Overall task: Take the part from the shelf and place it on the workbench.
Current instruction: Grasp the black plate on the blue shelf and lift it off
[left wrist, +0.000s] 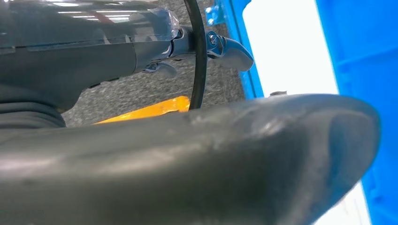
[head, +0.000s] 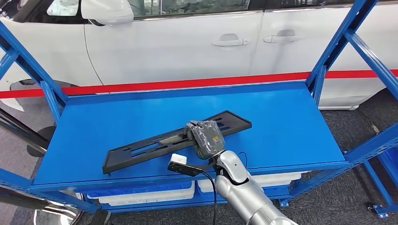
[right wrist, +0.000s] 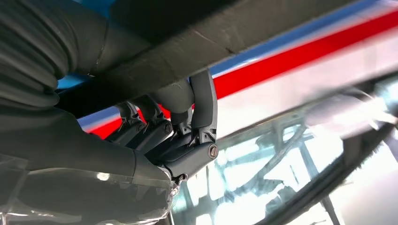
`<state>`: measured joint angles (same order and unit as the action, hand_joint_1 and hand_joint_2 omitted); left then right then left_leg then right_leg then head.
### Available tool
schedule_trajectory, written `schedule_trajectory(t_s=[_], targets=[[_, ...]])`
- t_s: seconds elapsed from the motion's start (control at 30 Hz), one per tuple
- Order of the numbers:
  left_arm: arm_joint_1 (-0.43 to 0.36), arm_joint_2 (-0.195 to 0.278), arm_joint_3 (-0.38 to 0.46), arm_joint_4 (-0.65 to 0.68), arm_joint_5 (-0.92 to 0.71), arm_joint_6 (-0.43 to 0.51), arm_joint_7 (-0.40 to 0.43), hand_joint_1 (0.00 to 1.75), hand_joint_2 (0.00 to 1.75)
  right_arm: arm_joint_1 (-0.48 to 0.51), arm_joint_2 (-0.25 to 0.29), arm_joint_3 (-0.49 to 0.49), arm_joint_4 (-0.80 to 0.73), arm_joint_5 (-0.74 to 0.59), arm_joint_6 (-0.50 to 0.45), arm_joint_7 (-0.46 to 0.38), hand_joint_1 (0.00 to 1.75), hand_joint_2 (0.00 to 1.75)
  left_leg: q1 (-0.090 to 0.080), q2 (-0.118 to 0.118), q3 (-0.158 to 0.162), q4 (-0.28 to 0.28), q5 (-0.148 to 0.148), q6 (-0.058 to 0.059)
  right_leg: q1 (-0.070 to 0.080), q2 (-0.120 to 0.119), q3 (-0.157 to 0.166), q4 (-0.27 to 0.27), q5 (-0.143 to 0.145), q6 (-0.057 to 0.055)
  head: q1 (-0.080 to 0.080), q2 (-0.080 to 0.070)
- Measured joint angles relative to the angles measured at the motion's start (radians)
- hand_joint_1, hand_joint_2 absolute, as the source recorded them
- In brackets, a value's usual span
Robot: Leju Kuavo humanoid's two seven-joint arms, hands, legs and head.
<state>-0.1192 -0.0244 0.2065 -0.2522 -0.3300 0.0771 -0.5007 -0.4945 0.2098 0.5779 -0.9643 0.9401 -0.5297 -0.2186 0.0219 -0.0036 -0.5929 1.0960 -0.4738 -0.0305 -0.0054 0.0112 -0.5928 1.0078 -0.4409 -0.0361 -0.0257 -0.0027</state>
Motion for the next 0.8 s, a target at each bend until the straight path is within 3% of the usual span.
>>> schedule_trajectory(t_s=[0.13,0.17,0.2,0.3,0.33,0.37,0.4,0.47,0.5,0.57,0.67,0.73,0.8], targets=[[0.002,0.0,0.007,0.0,-0.001,0.0,-0.005,0.0,0.0,0.011,0.0,-0.001,-0.035,-0.076,0.022,-0.029,1.75,1.75,-0.001,0.001,0.027,-0.056,0.009,0.004,0.001,0.003,0.001,0.003,-0.002,0.003,0.0,0.0],[0.003,0.0,0.014,0.0,-0.002,0.0,-0.008,0.0,0.0,0.024,0.001,-0.002,-0.075,-0.123,0.042,-0.041,1.75,1.75,-0.003,0.0,0.034,-0.072,0.008,0.009,0.003,0.006,0.001,0.004,-0.002,0.008,0.0,0.0],[0.006,0.0,0.023,0.0,-0.003,0.0,-0.012,0.0,0.0,0.046,0.001,-0.002,-0.133,-0.181,0.066,-0.056,1.75,1.75,-0.003,0.0,0.039,-0.087,0.01,0.021,0.004,0.006,-0.008,0.026,-0.02,0.018,0.0,0.0],[0.017,-0.001,0.053,0.0,-0.006,0.003,-0.024,0.0,0.0,0.123,-0.004,-0.002,-0.316,-0.393,0.128,-0.119,1.75,1.75,-0.001,0.001,0.036,-0.099,0.026,0.052,0.0,0.0,-0.104,0.234,-0.134,0.047,0.0,0.0],[0.021,-0.001,0.06,0.0,-0.006,0.005,-0.028,0.0,0.0,0.14,-0.008,-0.002,-0.361,-0.453,0.137,-0.133,1.75,1.75,-0.001,0.001,0.034,-0.098,0.026,0.053,-0.002,-0.001,-0.128,0.286,-0.151,0.049,0.0,0.0],[0.025,-0.001,0.066,0.0,-0.006,0.005,-0.033,0.0,0.0,0.156,-0.012,-0.002,-0.408,-0.494,0.143,-0.137,1.75,1.75,-0.001,0.001,0.034,-0.098,0.025,0.052,-0.003,-0.002,-0.128,0.286,-0.139,0.05,0.0,0.0],[0.029,-0.001,0.072,0.0,-0.006,0.006,-0.037,0.0,0.0,0.168,-0.017,-0.002,-0.457,-0.523,0.146,-0.136,1.75,1.75,-0.001,0.0,0.034,-0.097,0.024,0.051,-0.005,-0.003,-0.107,0.245,-0.11,0.049,0.0,0.0],[0.034,-0.002,0.083,0.001,-0.006,0.006,-0.044,0.0,0.0,0.184,-0.028,-0.002,-0.546,-0.56,0.149,-0.131,1.75,1.75,-0.003,-0.003,0.034,-0.093,0.021,0.045,-0.004,-0.005,-0.037,0.105,-0.045,0.043,0.0,0.0],[0.036,-0.002,0.089,0.001,-0.006,0.007,-0.047,0.0,0.0,0.189,-0.034,-0.002,-0.588,-0.574,0.151,-0.128,1.75,1.75,-0.005,-0.004,0.032,-0.091,0.019,0.041,-0.003,-0.005,-0.012,0.051,-0.027,0.04,0.0,0.0],[0.04,-0.003,0.098,0.002,-0.006,0.008,-0.052,0.0,0.0,0.2,-0.047,-0.002,-0.657,-0.609,0.157,-0.122,1.75,1.75,-0.008,-0.005,0.029,-0.088,0.015,0.029,0.001,-0.004,0.005,0.009,-0.023,0.033,0.0,0.0],[0.046,-0.004,0.111,0.002,-0.008,0.009,-0.057,0.0,0.0,0.221,-0.063,-0.002,-0.725,-0.659,0.168,-0.125,1.75,1.75,-0.003,-0.003,0.027,-0.076,0.001,0.012,-0.002,-0.005,0.008,0.001,-0.02,0.016,0.0,0.0],[0.047,-0.004,0.117,0.003,-0.009,0.01,-0.06,0.0,0.0,0.232,-0.069,-0.002,-0.752,-0.673,0.17,-0.13,1.75,1.75,-0.001,-0.002,-0.007,0.006,-0.05,0.005,-0.005,-0.007,0.013,-0.004,-0.018,0.006,0.0,0.0],[0.049,-0.004,0.121,0.003,-0.009,0.011,-0.061,0.0,0.0,0.243,-0.075,-0.002,-0.766,-0.682,0.171,-0.133,1.75,1.75,-0.001,-0.002,-0.069,0.139,-0.11,0.0,-0.003,-0.009,0.014,-0.003,-0.021,0.001,0.0,0.0]])
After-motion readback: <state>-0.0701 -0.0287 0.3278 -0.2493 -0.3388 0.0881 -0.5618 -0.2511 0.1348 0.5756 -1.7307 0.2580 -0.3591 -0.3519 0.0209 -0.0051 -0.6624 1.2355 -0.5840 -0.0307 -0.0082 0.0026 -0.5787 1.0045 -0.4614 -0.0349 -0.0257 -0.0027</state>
